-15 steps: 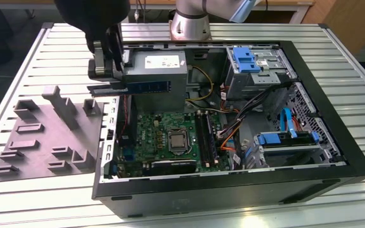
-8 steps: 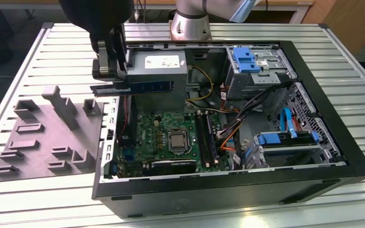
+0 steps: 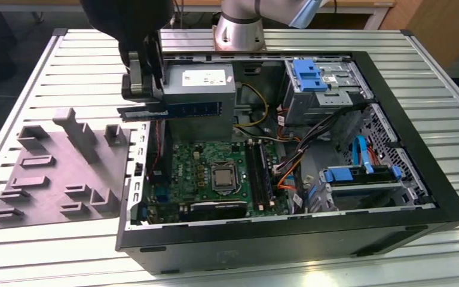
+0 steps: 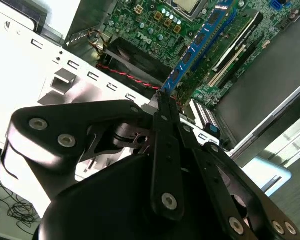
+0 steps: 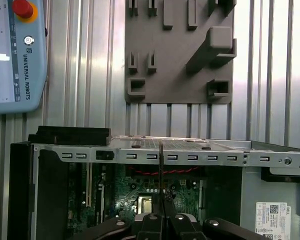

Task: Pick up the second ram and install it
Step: 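Pick up the second ram and move it above second insertion slot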

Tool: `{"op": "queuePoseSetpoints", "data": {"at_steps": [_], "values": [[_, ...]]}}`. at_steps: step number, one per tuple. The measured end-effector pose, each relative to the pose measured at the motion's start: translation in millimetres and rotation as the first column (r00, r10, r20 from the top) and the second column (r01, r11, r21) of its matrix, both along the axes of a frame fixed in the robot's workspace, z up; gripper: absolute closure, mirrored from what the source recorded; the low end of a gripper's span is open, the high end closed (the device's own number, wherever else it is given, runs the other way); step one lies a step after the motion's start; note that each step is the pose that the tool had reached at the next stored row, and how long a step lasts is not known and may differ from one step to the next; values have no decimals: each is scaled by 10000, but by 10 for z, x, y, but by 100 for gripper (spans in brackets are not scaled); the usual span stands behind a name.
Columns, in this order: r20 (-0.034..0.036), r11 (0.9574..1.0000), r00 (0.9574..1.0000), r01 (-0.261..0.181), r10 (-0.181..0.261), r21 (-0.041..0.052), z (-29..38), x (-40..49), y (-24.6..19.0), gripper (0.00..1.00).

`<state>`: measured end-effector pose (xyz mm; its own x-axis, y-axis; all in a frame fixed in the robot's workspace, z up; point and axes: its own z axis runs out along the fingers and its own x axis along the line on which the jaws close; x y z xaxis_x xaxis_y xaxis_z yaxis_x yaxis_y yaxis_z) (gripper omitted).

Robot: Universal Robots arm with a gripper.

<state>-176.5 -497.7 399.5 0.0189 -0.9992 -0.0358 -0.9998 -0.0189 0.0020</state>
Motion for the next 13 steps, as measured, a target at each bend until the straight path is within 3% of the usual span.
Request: {"op": "queuePoseSetpoints", "data": {"at_steps": [13], "values": [[1, 10000, 10000, 0, 0, 0, -1, 71, 0, 89]]}}
